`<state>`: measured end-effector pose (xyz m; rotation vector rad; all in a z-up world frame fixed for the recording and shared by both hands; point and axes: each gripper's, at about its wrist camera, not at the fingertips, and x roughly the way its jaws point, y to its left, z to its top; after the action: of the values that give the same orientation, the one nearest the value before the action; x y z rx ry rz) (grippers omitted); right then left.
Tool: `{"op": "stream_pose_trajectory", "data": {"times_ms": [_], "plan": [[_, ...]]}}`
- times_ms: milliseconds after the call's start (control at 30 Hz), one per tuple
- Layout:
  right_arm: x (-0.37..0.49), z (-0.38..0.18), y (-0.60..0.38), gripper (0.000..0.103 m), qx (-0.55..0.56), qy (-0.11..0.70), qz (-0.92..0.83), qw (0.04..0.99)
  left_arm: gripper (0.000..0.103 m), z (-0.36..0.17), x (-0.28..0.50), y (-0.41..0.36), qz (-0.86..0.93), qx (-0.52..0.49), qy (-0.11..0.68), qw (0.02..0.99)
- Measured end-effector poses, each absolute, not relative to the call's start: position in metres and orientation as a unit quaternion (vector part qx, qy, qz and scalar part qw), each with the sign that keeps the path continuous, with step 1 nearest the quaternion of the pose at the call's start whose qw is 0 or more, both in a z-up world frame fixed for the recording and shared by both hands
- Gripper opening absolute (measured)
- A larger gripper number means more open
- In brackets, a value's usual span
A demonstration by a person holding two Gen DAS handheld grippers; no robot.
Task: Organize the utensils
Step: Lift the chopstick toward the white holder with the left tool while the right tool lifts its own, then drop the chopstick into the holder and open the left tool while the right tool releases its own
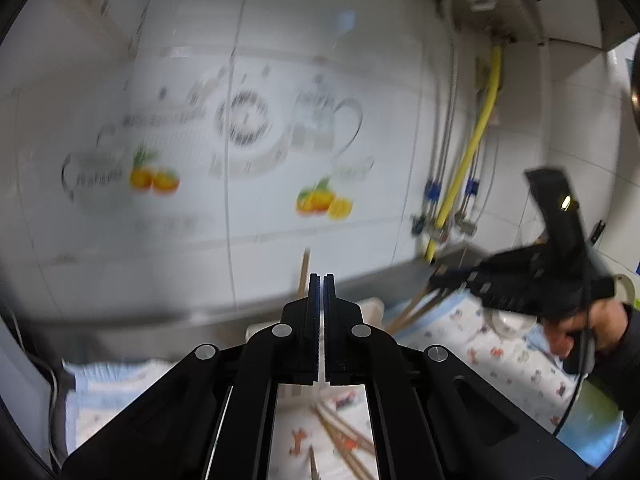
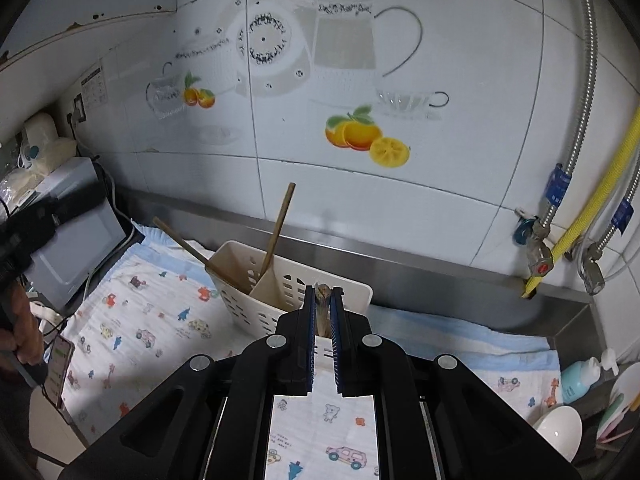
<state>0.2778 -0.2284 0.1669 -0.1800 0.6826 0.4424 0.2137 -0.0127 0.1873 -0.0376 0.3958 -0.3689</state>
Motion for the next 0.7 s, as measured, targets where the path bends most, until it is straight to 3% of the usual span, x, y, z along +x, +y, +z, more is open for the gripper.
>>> {"op": "stream_pose_trajectory", "data": {"times_ms": [167, 267, 700], "plan": [[0.270, 0.170, -0.229, 0.009, -0.082, 0.322, 0.217, 0.918, 0.002, 0.157, 0.206, 0.000, -0.177, -0.023, 0.236, 0.955], [0.259, 0.177, -0.230, 0.015, -0.084, 0.310, 0.215, 0.922, 0.003, 0.141, 0.198, 0.002, -0.180, -0.020, 0.257, 0.949], [0.181, 0.169, -0.240, 0.015, -0.085, 0.291, 0.242, 0.922, 0.008, 0.024, 0.184, -0.022, -0.205, 0.003, 0.408, 0.890]]}}
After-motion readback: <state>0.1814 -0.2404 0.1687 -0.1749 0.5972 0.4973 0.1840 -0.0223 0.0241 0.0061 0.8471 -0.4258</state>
